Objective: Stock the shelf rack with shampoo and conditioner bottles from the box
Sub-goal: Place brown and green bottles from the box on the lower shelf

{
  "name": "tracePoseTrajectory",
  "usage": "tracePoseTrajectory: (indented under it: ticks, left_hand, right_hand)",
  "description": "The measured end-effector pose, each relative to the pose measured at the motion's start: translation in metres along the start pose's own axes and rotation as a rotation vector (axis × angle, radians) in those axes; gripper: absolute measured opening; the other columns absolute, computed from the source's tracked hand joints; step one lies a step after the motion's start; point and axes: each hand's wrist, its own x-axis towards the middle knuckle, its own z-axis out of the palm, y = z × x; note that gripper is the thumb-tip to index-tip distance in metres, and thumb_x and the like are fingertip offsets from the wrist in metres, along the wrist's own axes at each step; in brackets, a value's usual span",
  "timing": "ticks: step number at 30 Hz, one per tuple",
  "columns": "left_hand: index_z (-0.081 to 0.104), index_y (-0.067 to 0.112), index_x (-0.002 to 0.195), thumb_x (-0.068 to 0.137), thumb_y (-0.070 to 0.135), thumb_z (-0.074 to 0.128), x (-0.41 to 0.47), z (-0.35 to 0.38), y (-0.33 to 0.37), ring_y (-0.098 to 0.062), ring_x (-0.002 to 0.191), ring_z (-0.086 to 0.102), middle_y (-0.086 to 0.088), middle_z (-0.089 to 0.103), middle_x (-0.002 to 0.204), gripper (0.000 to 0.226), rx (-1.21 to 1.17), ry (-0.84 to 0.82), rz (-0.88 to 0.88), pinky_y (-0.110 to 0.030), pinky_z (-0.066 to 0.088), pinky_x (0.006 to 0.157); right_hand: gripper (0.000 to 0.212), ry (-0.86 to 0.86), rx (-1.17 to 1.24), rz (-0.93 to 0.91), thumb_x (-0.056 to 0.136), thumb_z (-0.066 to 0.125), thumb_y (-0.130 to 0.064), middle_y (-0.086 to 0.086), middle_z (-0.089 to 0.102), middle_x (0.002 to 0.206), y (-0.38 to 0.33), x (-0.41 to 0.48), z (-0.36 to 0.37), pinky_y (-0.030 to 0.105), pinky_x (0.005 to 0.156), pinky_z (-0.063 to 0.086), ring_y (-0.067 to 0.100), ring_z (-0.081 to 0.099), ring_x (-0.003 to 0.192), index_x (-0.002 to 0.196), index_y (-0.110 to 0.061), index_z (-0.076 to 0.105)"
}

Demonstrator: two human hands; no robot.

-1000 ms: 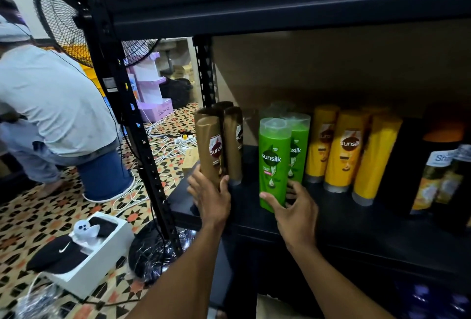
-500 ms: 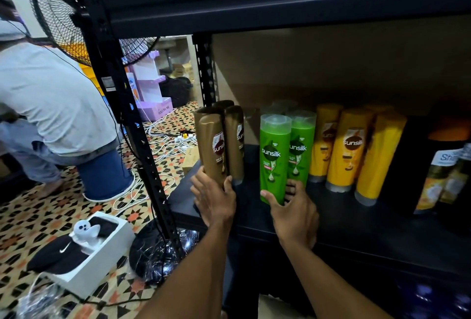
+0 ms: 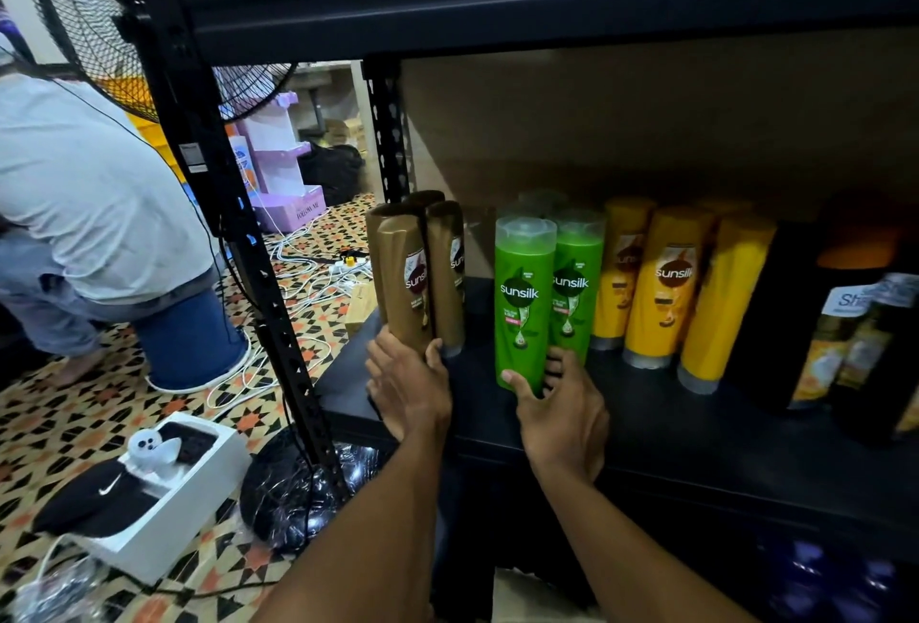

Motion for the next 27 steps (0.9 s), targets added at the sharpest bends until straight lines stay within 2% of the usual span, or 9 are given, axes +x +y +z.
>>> tracePoseTrajectory:
  ticks: [8, 14, 27]
  left_hand:
    - [0.04, 0.006, 0.137, 0.097, 0.049, 0.059, -0.0003, 0.0029, 0.002, -0.031, 0.123, 0.047, -0.015, 0.049, 0.135, 0.063, 0.047, -0.007, -0.008, -0.043, 0.04, 0.1]
    - [0.043, 0.006, 0.133, 0.098, 0.051, 0.055, -0.0007, 0.0036, 0.0006, -0.031, 0.121, 0.048, -0.015, 0.051, 0.131, 0.059, 0.056, 0.013, 0.009, -0.043, 0.04, 0.1]
    - [0.04, 0.009, 0.139, 0.094, 0.047, 0.064, -0.0013, 0.0043, -0.0014, -0.03, 0.121, 0.05, -0.013, 0.052, 0.133, 0.063, 0.011, 0.037, 0.024, -0.044, 0.043, 0.097]
  right_hand:
    - [0.054, 0.007, -0.019, 0.01, 0.071, 0.084, -0.053, -0.009, 0.071, 0.108, -0.0015, 0.0008, -0.0014, 0.04, 0.077, 0.058, 0.019, 0.07, 0.091, 0.115, -0.033, 0.06]
    - [0.061, -0.011, -0.104, -0.01, 0.075, 0.08, -0.054, -0.007, 0.07, 0.119, -0.002, -0.001, 0.001, 0.038, 0.084, 0.056, 0.02, 0.068, 0.105, 0.129, -0.033, 0.061]
    - [0.056, -0.018, -0.11, 0.016, 0.078, 0.08, -0.051, -0.005, 0.07, 0.116, -0.0013, 0.0007, 0.0025, 0.035, 0.081, 0.052, 0.021, 0.066, 0.106, 0.126, -0.029, 0.061]
